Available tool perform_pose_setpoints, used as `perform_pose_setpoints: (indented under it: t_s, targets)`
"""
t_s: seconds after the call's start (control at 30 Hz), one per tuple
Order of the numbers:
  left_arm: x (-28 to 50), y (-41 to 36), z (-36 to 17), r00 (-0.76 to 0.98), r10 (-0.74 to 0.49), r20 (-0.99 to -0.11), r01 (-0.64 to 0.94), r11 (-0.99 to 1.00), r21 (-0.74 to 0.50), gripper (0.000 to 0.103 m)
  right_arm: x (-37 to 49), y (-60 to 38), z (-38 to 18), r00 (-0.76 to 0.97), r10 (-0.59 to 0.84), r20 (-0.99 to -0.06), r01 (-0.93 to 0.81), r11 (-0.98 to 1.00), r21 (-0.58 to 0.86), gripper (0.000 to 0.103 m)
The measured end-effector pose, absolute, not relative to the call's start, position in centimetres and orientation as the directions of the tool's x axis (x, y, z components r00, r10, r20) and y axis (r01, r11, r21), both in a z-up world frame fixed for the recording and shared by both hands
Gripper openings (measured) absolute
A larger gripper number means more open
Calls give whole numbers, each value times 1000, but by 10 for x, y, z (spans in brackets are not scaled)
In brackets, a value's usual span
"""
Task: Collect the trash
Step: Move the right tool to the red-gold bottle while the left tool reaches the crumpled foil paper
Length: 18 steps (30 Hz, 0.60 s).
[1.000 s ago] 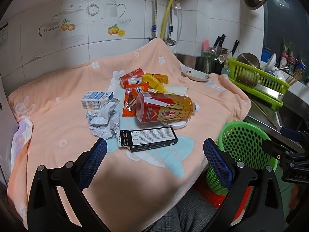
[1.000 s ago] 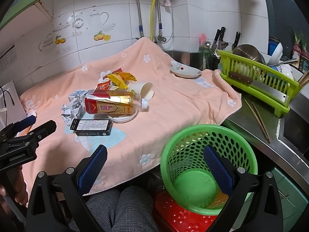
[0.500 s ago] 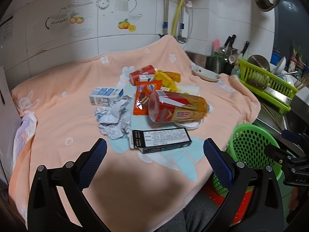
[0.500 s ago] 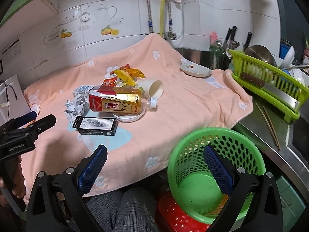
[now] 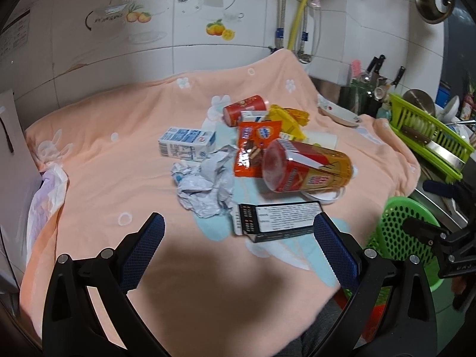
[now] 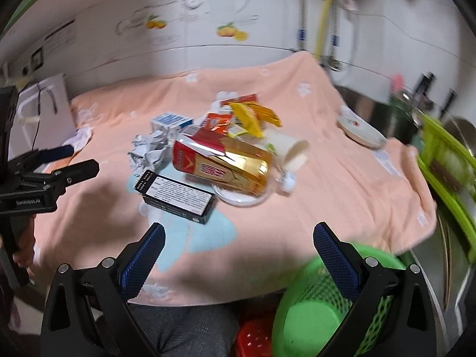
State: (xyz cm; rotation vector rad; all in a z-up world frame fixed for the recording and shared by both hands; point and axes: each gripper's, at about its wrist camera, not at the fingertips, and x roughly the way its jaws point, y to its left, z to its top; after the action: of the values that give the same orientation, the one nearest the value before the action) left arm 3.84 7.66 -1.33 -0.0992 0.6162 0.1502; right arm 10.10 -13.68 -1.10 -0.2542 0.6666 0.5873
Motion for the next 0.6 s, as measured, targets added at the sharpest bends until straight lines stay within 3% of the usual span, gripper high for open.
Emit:
perform_pose_setpoints:
  t_s: [0.6]
  targets:
    - [80, 123, -38, 737, 105, -668, -233, 967, -105, 98, 196, -61, -25, 476, 467, -745, -837, 500, -222, 96]
